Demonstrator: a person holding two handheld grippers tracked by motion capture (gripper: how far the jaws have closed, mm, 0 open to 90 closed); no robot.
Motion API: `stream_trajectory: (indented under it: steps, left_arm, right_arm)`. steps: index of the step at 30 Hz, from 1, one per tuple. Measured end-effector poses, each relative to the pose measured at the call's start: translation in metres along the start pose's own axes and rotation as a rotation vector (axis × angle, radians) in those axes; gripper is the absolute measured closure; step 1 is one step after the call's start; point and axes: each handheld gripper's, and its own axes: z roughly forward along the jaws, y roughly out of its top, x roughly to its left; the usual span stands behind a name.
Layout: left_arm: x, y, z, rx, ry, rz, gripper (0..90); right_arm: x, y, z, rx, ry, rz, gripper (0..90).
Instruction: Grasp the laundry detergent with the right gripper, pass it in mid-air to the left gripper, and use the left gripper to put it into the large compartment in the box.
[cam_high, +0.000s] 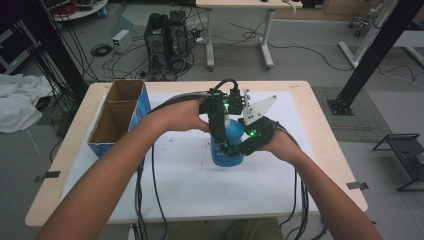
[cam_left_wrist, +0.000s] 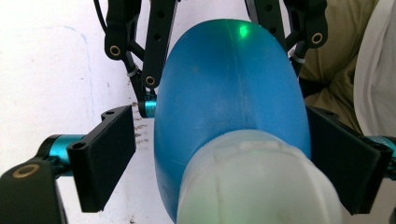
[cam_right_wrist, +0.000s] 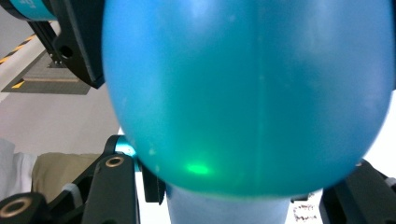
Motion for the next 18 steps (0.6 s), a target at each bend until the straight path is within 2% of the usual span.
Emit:
stream_trajectory:
  steps: [5, 9, 18]
  left_arm:
    - [-0.0005, -0.0002, 0.0005, -0.004, -0.006, 0.01, 16.2]
    - [-0.0005, -0.0008, 0.0001, -0.006, -0.004, 0.013, 18.5]
    - [-0.0002, -0.0011, -0.0009, -0.009, 0.003, 0.016, 19.4]
  right_arm:
    - [0.002, 0.0001, 0.0001, 0.011, 0.011, 0.026, 43.8]
    - [-0.0003, 0.0002, 0.0005, -0.004, 0.004, -0.004, 43.9]
    - [-0.0007, 0.0, 0.0003, -0.004, 0.003, -0.005, 43.9]
